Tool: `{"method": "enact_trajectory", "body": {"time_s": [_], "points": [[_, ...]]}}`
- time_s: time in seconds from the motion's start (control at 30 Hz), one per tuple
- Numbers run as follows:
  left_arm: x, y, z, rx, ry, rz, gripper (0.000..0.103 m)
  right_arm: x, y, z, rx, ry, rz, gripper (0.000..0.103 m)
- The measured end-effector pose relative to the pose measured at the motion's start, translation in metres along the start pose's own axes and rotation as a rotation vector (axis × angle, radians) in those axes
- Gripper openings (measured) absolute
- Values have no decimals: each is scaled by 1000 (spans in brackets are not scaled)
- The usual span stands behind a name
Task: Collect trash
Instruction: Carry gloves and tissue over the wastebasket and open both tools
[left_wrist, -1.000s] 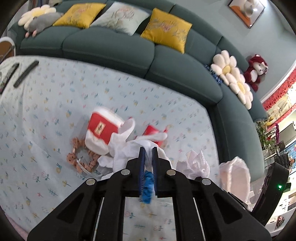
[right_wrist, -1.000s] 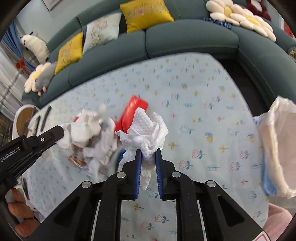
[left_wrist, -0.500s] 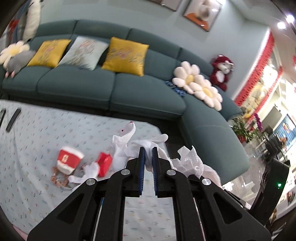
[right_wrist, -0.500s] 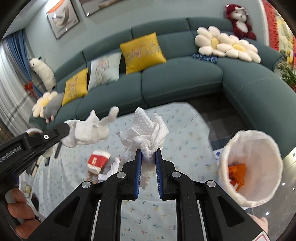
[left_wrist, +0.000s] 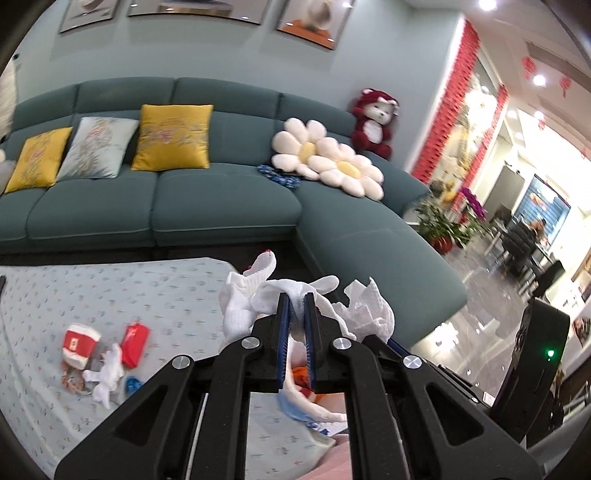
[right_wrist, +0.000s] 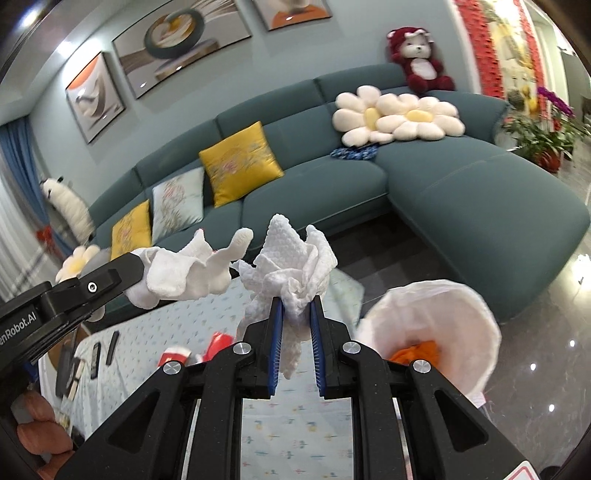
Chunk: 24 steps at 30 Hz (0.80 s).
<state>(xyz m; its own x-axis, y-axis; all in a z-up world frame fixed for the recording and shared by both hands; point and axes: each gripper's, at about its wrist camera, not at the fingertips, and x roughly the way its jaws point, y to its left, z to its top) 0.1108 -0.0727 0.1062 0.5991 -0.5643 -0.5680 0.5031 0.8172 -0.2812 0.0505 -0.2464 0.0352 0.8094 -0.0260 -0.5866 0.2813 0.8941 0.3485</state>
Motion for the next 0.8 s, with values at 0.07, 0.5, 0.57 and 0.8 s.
{"method": "enact_trajectory", "body": {"time_s": [0.07,0.5,0.57,0.8], "points": [[5,-14,-2,19,9,-12,8,-4,-11,2,14,-8,-11,14],[46,-71,-18,91,77,-87,8,-11,-82,1,114,-19,-81,14],[53,-75,-20,91,89,-93,8,-11,-92,-1,128,-15,-91,14],[76,-83,-29,88,136,-103,8,-3,-117,-6,170,5,-117,14]]}}
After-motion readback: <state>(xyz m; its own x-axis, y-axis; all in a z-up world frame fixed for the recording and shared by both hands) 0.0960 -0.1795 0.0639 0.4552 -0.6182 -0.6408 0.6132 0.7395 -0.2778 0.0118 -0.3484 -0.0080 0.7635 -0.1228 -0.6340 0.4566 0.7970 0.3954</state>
